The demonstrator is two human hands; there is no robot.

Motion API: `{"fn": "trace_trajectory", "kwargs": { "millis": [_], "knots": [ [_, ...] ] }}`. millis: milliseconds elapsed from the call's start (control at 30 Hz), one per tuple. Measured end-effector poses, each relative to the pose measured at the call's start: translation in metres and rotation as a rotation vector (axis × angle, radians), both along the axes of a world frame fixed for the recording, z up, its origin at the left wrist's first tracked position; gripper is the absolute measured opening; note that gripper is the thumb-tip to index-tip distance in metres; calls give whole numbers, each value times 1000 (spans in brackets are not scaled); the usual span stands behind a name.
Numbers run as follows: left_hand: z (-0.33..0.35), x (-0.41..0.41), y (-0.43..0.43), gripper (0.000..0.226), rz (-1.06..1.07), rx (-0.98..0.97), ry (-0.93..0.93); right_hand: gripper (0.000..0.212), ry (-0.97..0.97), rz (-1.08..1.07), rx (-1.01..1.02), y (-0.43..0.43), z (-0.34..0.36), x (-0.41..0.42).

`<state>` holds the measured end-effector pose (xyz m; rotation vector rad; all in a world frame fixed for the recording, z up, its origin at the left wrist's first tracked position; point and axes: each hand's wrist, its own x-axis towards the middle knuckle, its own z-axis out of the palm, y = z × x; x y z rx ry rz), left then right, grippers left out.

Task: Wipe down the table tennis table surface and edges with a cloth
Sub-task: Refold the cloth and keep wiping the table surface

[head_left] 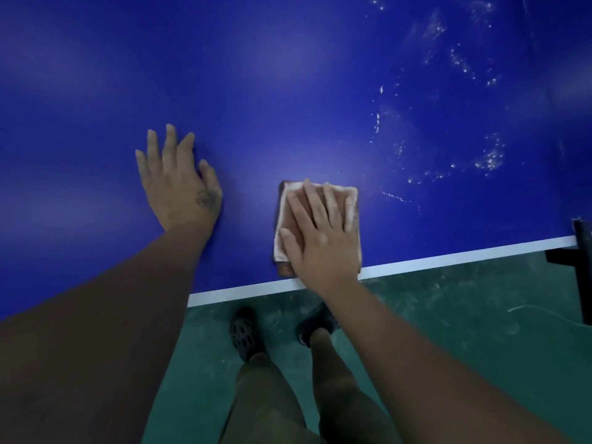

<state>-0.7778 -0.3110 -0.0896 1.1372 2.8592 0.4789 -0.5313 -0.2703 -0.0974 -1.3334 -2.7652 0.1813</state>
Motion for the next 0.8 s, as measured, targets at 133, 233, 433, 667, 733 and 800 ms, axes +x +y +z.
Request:
{"fn": "trace_trajectory", "kwargs": {
  "millis": [133, 233, 433, 667, 733, 800],
  "knots": [
    [11, 42, 51, 57, -45, 6, -77, 60, 75, 153, 23, 37, -4, 24],
    [5, 73, 74, 64, -21, -110, -78, 61, 25, 78, 54, 81, -7, 72],
    [-11, 80, 81, 69, 8, -140, 24, 63, -28, 10, 58, 115, -8, 150],
    [-11, 80, 82, 60, 10, -47, 2, 62, 52, 172, -35, 93, -9, 27],
    [-13, 79, 82, 59, 7, -36, 13, 61, 103, 199, -41, 107, -11, 7],
    [-15, 80, 82, 58, 5, -23, 27, 61, 106, 222, -24, 125, -13, 13]
  ]
}}
